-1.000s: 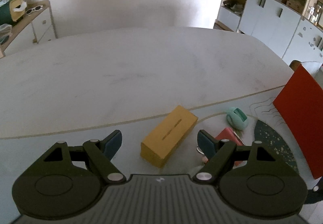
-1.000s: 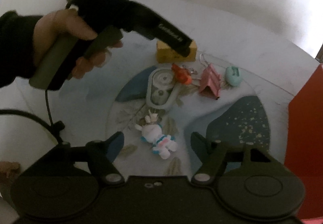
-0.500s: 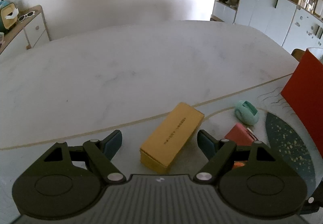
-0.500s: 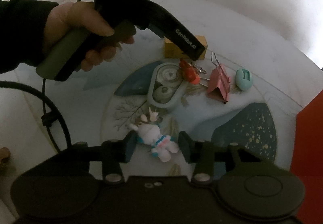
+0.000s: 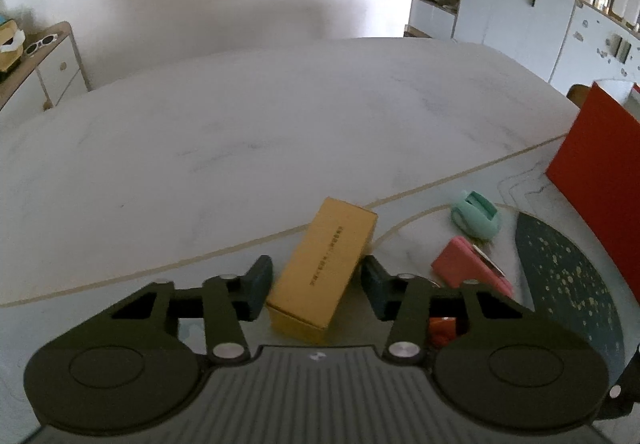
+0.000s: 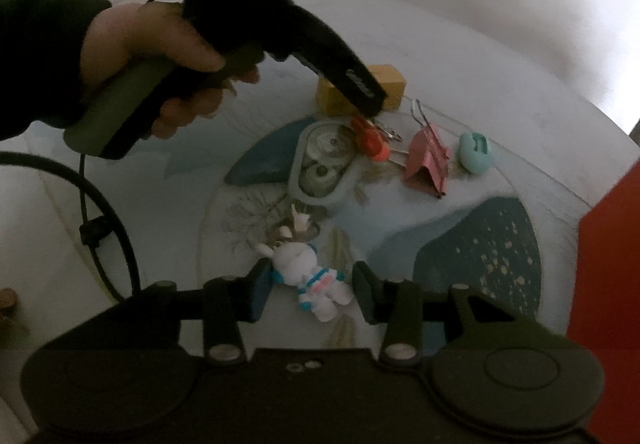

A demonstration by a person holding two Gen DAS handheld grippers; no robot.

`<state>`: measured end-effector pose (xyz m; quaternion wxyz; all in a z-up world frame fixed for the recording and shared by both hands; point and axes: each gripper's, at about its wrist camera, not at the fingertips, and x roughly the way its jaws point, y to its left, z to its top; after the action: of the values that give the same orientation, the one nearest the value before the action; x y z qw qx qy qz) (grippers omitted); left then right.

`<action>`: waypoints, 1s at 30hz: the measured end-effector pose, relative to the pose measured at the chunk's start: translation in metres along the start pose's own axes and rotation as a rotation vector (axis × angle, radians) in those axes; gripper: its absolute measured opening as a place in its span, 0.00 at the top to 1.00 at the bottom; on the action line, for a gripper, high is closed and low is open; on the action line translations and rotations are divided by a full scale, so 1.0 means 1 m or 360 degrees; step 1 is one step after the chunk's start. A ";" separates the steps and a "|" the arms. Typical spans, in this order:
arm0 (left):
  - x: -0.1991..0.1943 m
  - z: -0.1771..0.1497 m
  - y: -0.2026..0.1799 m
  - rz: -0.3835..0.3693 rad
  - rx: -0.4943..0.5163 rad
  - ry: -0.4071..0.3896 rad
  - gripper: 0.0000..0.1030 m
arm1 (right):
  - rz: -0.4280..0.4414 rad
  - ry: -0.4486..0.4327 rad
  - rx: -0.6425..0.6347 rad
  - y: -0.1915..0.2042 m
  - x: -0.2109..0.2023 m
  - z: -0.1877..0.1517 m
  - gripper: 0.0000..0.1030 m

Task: Organize rigid objects
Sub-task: 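Grasp the yellow box with left tool while right tool grasps the white bunny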

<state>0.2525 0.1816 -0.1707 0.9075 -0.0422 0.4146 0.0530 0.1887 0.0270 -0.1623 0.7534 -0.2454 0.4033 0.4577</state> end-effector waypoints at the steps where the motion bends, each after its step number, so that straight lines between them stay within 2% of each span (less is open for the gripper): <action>1: -0.001 -0.001 -0.001 0.0006 0.0008 0.0004 0.60 | -0.0007 0.0000 0.0012 -0.001 -0.001 -0.002 0.58; 6: -0.008 -0.004 -0.005 0.0004 0.0029 0.0013 0.71 | -0.0046 -0.0011 0.0120 -0.009 -0.010 -0.012 0.58; 11: -0.021 -0.008 -0.006 0.0032 0.0031 -0.0007 0.71 | -0.0089 -0.0065 0.0227 -0.020 -0.028 -0.022 0.59; 23: -0.059 -0.018 -0.002 0.0083 -0.0083 -0.0062 0.72 | -0.0147 -0.0246 0.0391 -0.029 -0.088 -0.030 0.58; 30: -0.086 -0.022 -0.005 0.0070 -0.0152 -0.0115 0.72 | -0.0176 -0.0316 0.0453 -0.035 -0.122 -0.033 0.58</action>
<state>0.1812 0.1685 -0.1196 0.9174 -0.0743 0.3794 0.0942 0.1760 -0.0734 -0.0785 0.8407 -0.1117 0.3735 0.3758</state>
